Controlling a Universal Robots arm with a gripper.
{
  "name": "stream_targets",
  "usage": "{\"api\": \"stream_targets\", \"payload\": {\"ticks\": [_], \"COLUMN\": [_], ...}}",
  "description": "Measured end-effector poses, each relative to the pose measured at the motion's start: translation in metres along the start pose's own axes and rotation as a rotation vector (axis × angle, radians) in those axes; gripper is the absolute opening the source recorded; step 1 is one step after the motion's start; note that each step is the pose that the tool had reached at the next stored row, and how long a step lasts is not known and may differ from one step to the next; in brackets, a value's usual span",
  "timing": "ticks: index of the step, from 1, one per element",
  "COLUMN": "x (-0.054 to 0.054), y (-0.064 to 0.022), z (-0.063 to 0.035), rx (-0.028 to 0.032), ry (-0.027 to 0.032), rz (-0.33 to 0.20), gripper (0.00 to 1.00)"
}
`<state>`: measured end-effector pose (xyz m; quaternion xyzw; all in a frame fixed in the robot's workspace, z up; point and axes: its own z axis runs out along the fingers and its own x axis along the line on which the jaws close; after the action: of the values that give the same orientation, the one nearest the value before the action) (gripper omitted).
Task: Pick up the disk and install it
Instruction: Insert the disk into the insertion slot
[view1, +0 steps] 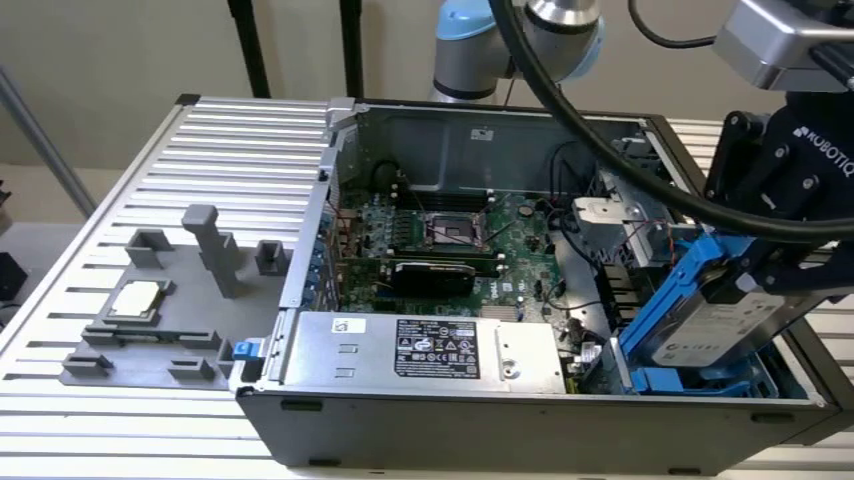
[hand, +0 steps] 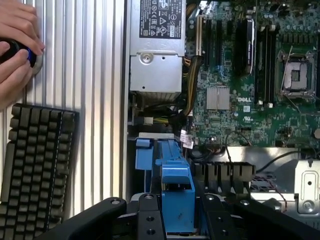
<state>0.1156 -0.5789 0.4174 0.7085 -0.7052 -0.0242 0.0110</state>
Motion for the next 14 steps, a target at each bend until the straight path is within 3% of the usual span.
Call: {"api": "stream_targets", "payload": {"ticks": [14], "x": [0.000], "y": [0.0040], "z": [0.0256], "rx": [-0.0006], "ry": [-0.0014], "rz": [-0.032], "gripper": [0.00]}}
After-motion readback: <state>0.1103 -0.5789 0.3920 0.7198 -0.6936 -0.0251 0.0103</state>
